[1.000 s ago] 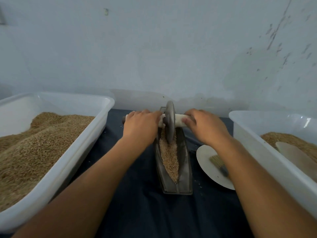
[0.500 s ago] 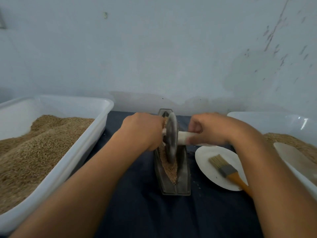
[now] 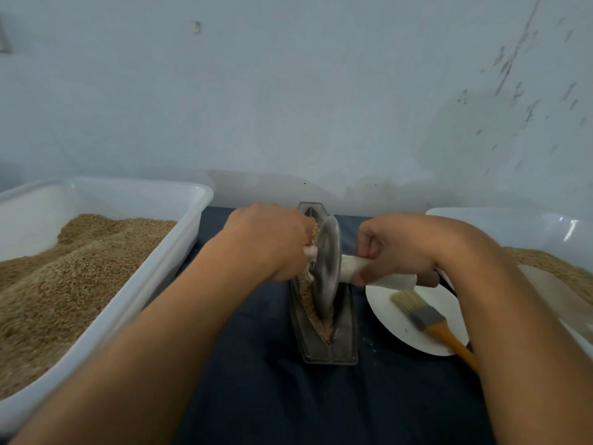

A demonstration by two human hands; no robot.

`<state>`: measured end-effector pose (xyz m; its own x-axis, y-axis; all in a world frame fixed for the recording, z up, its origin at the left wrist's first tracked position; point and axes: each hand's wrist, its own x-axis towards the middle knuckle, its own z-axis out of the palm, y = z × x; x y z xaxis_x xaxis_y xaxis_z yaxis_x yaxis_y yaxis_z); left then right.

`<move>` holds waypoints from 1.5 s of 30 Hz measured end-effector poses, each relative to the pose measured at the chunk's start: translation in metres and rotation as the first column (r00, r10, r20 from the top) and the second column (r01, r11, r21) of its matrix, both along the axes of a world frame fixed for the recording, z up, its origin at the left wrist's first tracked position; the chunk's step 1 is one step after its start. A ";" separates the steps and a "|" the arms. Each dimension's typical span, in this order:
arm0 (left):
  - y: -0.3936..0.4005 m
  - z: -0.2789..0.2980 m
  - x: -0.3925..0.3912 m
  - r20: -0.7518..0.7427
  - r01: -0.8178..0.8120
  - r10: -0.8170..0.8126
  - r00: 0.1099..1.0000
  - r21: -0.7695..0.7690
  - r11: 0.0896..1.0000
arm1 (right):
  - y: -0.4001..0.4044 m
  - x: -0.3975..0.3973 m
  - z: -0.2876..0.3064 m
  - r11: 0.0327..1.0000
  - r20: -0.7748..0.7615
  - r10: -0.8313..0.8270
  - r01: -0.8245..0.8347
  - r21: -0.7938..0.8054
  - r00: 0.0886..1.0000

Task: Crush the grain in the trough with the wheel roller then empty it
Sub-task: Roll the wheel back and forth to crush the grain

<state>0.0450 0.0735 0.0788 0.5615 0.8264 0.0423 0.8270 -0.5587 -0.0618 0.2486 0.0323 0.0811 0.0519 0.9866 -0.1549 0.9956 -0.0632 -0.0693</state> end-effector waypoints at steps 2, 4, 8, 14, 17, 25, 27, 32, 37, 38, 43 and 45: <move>0.014 -0.013 0.003 0.037 -0.025 0.024 0.999 0.012 1.000 | 0.008 0.008 -0.008 0.998 -0.062 0.007 -0.003 0.059 0.998; 0.028 -0.025 0.004 0.104 -0.050 0.050 0.993 -0.004 0.999 | 0.018 0.013 -0.020 0.989 -0.134 0.014 0.006 0.147 0.991; 0.050 -0.048 0.005 0.191 -0.077 0.064 0.979 0.061 0.995 | 0.039 0.017 -0.044 0.937 -0.144 0.006 0.045 0.345 0.990; 0.060 -0.066 0.010 0.273 -0.084 0.027 0.962 0.199 0.976 | 0.045 0.014 -0.057 0.892 -0.053 -0.002 0.026 0.451 0.999; 0.056 -0.057 0.007 0.234 -0.071 0.048 0.971 0.091 0.993 | 0.041 0.014 -0.048 0.927 -0.112 -0.035 0.074 0.368 0.993; 0.013 -0.005 -0.002 0.016 -0.001 0.003 1.000 -0.083 0.997 | 0.003 0.001 -0.004 0.997 -0.047 0.001 0.003 0.076 0.999; -0.001 0.007 -0.006 -0.015 0.034 -0.036 0.999 -0.096 0.995 | -0.007 -0.007 0.004 0.999 -0.029 0.000 0.001 0.037 1.000; -0.018 0.018 -0.011 -0.034 0.059 -0.062 0.997 -0.084 0.995 | -0.015 -0.018 0.012 1.000 0.020 0.011 -0.011 0.007 1.000; -0.001 0.004 -0.007 0.015 0.037 -0.036 0.999 -0.048 0.998 | -0.004 -0.008 0.003 0.999 -0.031 0.008 -0.007 0.035 0.999; 0.005 -0.002 -0.004 0.033 0.020 -0.019 0.999 -0.032 0.999 | 0.000 -0.004 -0.001 0.999 -0.041 0.004 -0.002 0.043 0.999; 0.038 -0.037 0.007 0.200 -0.066 0.061 0.978 0.018 0.998 | 0.026 0.014 -0.030 0.986 -0.126 0.016 0.006 0.169 0.992; 0.049 -0.053 0.010 0.244 -0.071 0.038 0.969 0.126 0.989 | 0.036 0.016 -0.044 0.953 -0.141 -0.008 0.051 0.299 0.990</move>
<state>0.0553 0.1223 0.0257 0.4755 0.8333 0.2819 0.8556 -0.5127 0.0722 0.2648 0.0681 0.0370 0.0809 0.9866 0.1417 0.9734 -0.0476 -0.2242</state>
